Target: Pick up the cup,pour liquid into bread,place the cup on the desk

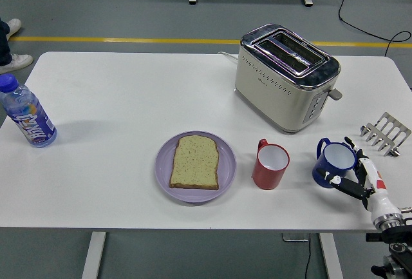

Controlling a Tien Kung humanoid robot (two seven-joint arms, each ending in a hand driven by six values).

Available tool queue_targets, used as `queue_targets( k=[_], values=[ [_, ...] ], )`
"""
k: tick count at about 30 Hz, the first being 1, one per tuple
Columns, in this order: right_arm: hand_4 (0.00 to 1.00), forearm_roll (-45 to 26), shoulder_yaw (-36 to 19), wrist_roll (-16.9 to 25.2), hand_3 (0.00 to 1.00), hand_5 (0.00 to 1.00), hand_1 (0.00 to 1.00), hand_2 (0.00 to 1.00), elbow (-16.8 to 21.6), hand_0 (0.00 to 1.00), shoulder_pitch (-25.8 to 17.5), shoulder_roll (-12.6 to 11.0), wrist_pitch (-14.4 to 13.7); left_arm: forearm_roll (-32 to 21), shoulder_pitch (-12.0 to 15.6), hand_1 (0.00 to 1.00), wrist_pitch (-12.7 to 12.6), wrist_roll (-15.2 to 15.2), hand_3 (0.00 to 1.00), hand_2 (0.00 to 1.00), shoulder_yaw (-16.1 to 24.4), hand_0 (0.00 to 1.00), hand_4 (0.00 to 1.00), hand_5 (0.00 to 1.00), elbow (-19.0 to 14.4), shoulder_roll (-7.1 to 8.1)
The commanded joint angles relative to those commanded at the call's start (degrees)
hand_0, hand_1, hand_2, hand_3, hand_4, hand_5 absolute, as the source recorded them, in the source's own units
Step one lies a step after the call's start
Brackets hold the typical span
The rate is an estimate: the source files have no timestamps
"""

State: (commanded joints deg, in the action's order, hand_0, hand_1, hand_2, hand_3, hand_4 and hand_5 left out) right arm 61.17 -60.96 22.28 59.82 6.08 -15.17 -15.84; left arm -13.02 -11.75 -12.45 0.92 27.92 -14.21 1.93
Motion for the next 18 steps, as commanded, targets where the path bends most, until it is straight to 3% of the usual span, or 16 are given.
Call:
queue_targets(
  k=[18],
  values=[
    [0.998, -1.35, 2.82, 1.87, 0.998, 0.191, 0.853, 0.939, -3.31, 0.975, 2.87, 0.4, -1.59, -0.9, -0.1, 0.756, 0.16, -0.27, 0.611, 0.773, -0.64, 0.69, 0.396, 0.998, 0.01, 0.02]
  ],
)
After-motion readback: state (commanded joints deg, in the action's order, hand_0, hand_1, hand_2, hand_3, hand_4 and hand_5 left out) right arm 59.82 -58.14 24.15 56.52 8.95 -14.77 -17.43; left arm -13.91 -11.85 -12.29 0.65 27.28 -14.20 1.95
